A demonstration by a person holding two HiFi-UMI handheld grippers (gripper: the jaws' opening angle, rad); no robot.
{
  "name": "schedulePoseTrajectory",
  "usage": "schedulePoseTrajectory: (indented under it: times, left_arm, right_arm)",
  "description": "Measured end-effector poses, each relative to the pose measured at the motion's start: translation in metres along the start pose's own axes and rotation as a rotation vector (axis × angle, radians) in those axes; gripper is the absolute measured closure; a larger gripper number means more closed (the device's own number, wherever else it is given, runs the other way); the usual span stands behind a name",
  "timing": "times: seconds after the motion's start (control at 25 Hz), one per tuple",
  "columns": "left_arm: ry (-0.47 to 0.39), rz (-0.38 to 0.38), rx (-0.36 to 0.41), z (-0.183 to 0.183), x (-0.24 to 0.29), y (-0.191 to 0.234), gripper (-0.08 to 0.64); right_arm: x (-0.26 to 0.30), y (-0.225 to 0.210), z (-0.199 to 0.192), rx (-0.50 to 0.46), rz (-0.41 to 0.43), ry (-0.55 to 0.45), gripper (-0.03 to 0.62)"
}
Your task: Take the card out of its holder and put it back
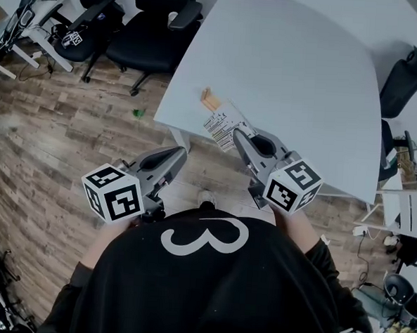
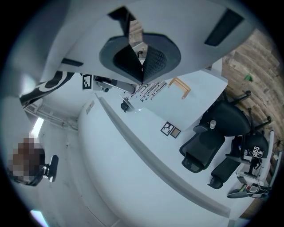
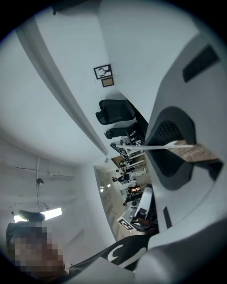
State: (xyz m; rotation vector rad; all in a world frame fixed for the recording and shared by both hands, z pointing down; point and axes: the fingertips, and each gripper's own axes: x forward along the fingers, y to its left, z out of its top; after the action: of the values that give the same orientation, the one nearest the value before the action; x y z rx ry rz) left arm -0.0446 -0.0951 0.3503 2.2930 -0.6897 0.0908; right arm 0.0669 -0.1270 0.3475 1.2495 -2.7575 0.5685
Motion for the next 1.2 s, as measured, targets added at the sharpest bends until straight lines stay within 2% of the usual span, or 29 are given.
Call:
schedulePoseTrajectory:
  times: [0.44, 0.8, 1.2]
  left_arm:
    - [-0.049, 0.059, -0.025, 0.028, 0.020, 0.025, 0.546]
    - [-0.079, 0.109, -0.046, 0.038, 0.026, 0.046, 0.546]
    - [-0.073, 0.129, -0.059, 0.038, 0.035, 0.058, 0.546]
  right_arm:
    - [0.038, -0.036, 0.022, -0.133, 0.015, 0.019, 0.569]
    - [0.066, -0.068, 0.026, -0.160, 0.004, 0.022, 0.569]
    - [0.084, -0.093, 0.011, -0.166, -0.041, 0.046, 0.569]
